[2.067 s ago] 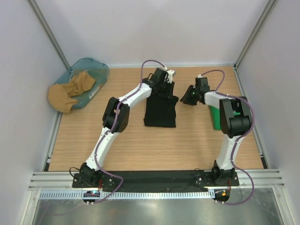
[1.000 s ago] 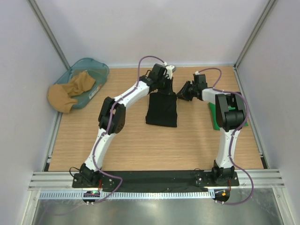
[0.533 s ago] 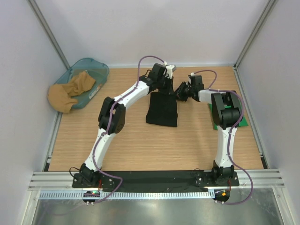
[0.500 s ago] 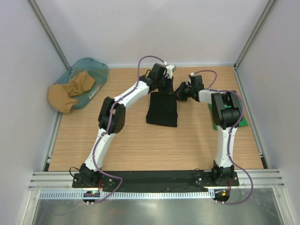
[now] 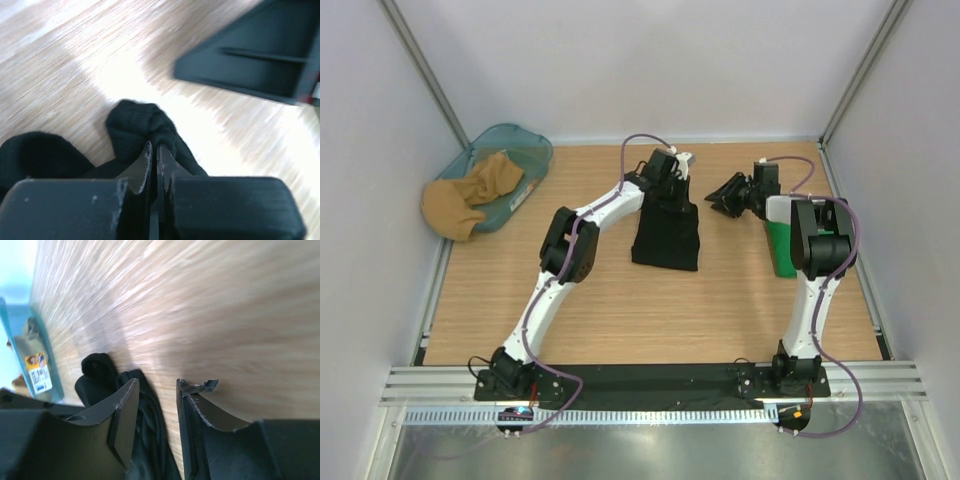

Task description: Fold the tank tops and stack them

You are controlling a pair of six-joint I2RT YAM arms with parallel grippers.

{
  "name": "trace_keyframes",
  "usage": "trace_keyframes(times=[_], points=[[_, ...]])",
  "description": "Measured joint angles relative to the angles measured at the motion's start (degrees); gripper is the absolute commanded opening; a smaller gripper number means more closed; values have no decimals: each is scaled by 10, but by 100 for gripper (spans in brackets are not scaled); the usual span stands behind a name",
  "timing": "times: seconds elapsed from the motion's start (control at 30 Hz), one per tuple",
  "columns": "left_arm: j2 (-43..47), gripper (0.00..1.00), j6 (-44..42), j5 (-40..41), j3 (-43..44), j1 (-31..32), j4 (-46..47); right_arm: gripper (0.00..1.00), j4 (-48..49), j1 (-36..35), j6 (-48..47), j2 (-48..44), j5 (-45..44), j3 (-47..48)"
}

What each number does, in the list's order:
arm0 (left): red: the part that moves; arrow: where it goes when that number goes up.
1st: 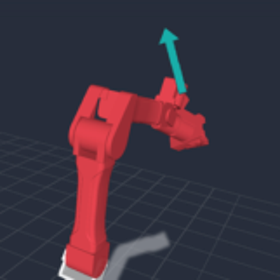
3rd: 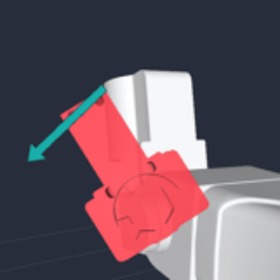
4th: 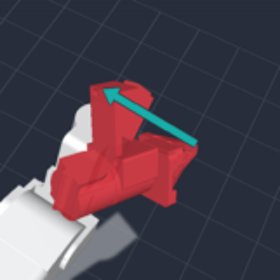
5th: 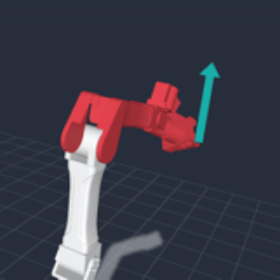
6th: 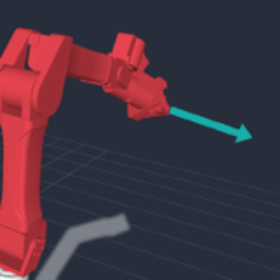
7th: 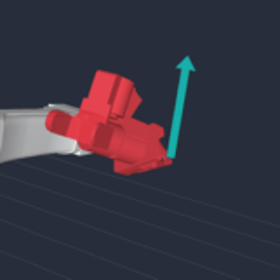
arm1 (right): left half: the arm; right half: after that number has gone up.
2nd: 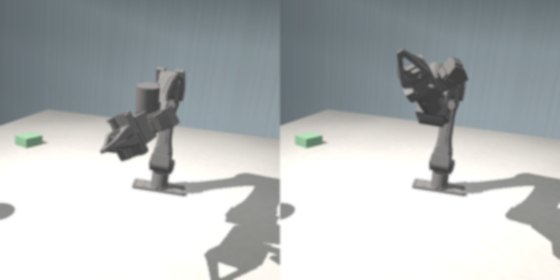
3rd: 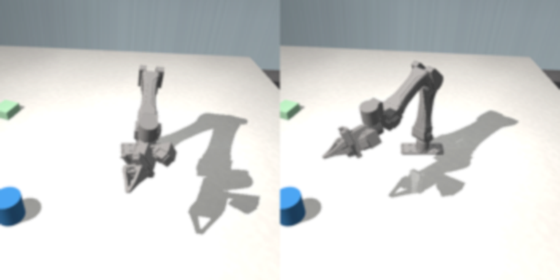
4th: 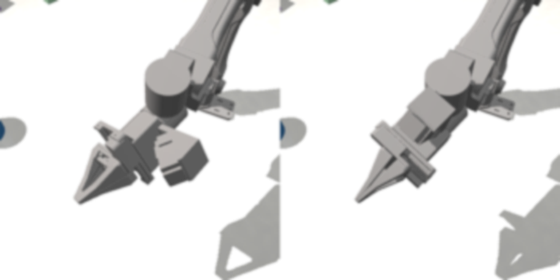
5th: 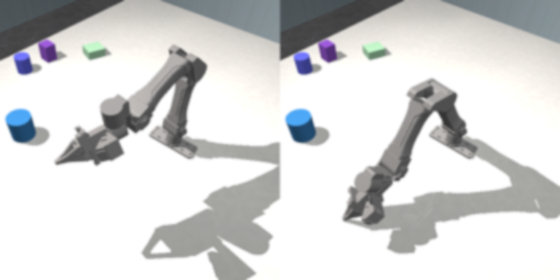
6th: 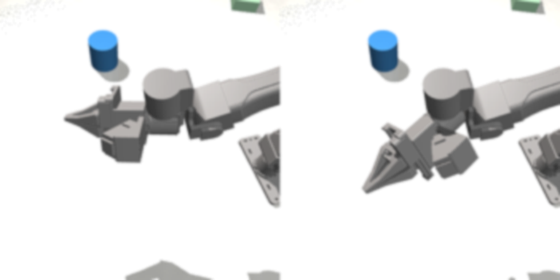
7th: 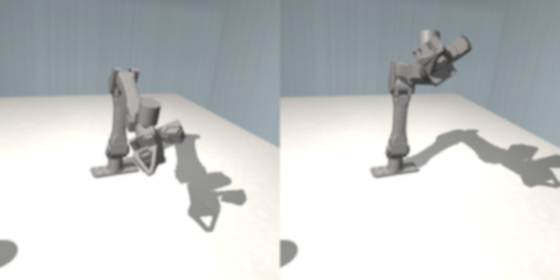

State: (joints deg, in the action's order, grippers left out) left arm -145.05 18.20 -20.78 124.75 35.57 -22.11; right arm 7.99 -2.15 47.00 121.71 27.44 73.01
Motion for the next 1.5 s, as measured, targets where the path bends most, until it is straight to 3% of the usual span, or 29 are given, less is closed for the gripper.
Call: trace_keyframes(times=[0.1,0.13,0.23,0.3,0.57,0.7,0.9,1.03,1.23,1.4,1.5], points=[[-20,18,9,3,15,0,5,45,-2,9,-2,-25,-24,-28],[-24,32,10,4,18,0,7,45,-5,11,-3,-33,-31,-35],[-26,52,18,11,26,0,9,48,-17,12,-11,-53,-44,-50],[-25,60,22,19,31,0,12,51,-21,11,-17,-71,-49,-65],[-7,72,27,40,32,0,5,56,-26,6,-50,-130,-44,-120],[64,90,36,46,-25,0,9,56,-30,-3,-67,-131,-38,-125],[188,85,45,60,-115,-2,22,58,-25,-18,-84,-132,-30,-137],[256,82,66,80,-180,-9,23,65,-25,-33,-100,-130,-25,-132],[299,86,85,133,-305,-24,27,70,-36,-61,-116,-101,-17,-89],[299,86,97,162,-390,-34,16,62,-83,-89,-147,-84,-56,-47],[299,85,102,173,-394,-38,13,48,-117,-105,-166,-75,-94,-21]])
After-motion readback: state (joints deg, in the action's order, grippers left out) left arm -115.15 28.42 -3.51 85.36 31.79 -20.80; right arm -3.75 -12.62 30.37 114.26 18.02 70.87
